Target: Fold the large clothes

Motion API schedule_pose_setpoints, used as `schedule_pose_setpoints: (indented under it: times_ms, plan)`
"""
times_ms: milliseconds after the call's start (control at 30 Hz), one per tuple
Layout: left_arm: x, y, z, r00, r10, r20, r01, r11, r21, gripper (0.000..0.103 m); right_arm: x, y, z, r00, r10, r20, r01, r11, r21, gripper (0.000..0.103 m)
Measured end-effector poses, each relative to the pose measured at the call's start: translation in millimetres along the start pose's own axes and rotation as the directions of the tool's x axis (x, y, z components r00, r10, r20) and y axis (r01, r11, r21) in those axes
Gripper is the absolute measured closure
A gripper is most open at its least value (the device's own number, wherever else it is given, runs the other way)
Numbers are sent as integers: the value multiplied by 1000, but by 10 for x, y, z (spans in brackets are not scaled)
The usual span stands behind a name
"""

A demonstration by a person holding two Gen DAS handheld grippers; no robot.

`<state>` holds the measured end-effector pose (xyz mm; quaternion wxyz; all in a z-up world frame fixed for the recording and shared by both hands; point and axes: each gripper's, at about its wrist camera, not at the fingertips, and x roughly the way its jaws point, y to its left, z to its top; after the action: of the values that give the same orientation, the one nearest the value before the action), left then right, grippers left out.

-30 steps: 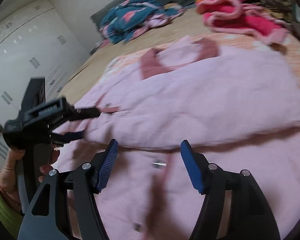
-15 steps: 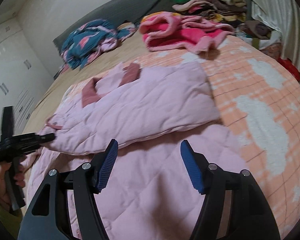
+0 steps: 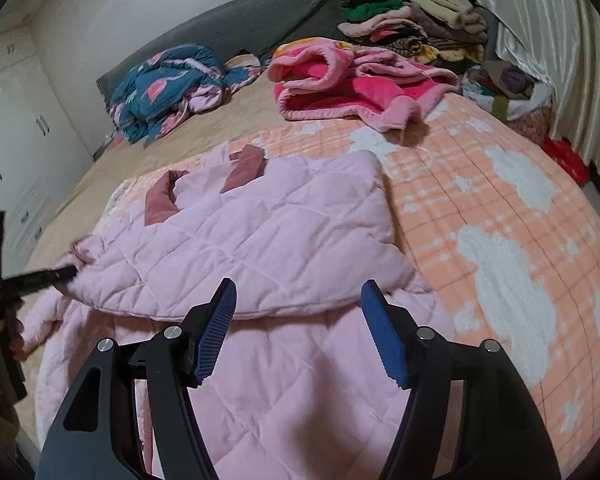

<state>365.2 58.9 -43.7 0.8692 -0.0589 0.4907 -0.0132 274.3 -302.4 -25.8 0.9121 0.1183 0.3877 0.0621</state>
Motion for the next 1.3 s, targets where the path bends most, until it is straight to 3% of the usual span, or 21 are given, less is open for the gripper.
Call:
schedule_pose_setpoints:
  times_ms: [233, 300, 433, 500, 600, 767, 1067, 1200, 1300]
  plan:
    - [236, 117, -205, 999, 1, -48, -2, 1000, -23, 85, 268, 299, 132, 999, -33, -21, 29, 987, -159, 38]
    - [223, 122, -217, 999, 3, -42, -4, 1000, -17, 85, 433, 294, 172, 998, -19, -62, 10, 988, -157, 35]
    - [202, 116, -232, 999, 10, -31, -10, 1000, -8, 85, 851, 187, 145, 977, -133, -167, 100, 977, -190, 34]
    - [206, 95, -247, 1000, 7, -27, -7, 1000, -5, 84, 1019, 50, 83, 972, -112, -208, 82, 986, -147, 33]
    - [210, 68, -265, 1000, -1, -26, 1, 1000, 0, 83, 1141, -9, 4, 973, -119, -197, 92, 986, -141, 33]
    - [137, 31, -303, 1000, 18, -10, -17, 1000, 19, 81, 1080, 51, -1, 972, -141, -189, 118, 985, -129, 31]
    - [-91, 101, -310, 1000, 23, 18, -23, 1000, 6, 78, 671, 86, -19, 988, -92, -122, 85, 994, -62, 20]
    - [-210, 140, -311, 999, 19, 37, -19, 1000, -7, 69, 483, 94, 3, 994, -73, -85, 71, 997, -33, 11]
    - [-279, 164, -331, 999, 16, 42, -15, 1000, -15, 61, 374, 99, 12, 996, -50, -71, 50, 999, -7, 10]
